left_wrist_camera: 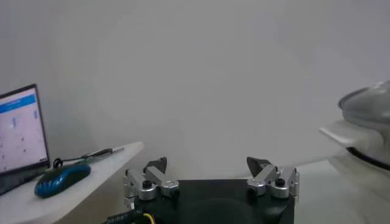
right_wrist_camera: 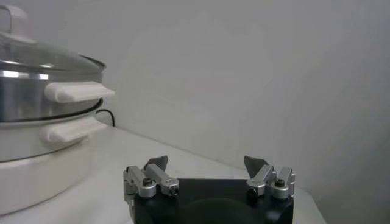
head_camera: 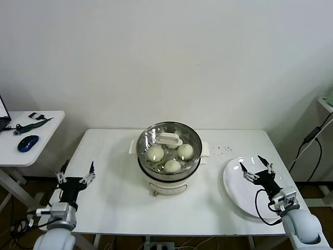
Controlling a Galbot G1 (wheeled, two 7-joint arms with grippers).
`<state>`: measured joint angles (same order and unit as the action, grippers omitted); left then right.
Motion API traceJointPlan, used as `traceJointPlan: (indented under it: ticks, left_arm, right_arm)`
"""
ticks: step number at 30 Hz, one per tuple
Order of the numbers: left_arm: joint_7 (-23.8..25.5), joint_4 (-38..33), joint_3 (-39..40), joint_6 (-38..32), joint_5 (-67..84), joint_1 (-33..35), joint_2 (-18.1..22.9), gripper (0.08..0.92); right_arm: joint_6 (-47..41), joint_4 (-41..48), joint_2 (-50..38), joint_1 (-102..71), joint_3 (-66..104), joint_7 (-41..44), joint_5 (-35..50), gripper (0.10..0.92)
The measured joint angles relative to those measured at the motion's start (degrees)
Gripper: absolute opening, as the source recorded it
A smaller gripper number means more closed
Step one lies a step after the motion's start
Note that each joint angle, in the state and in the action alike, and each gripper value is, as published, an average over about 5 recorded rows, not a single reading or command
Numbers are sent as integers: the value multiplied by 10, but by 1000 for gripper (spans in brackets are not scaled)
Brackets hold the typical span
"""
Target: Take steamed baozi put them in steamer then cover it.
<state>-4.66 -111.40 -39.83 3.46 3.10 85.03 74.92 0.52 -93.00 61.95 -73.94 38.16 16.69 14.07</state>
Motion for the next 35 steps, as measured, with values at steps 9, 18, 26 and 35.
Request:
traceJointPlan:
  ticks: [9, 18, 26, 35]
  left_arm:
    - [17, 7, -19, -49, 42, 22, 19, 823]
    - [25, 7, -25, -71, 56, 35, 27, 823]
    - [30, 1, -25, -76, 62, 41, 31, 823]
    - [35, -3, -24, -77, 61, 48, 33, 823]
  right_arm:
    - [-1, -12, 10, -9, 7, -1, 10, 823]
    - [5, -16, 19, -15, 13, 2, 12, 823]
    - [12, -17, 26, -21, 19, 3, 13, 823]
    - [23, -18, 32, -27, 24, 5, 12, 823]
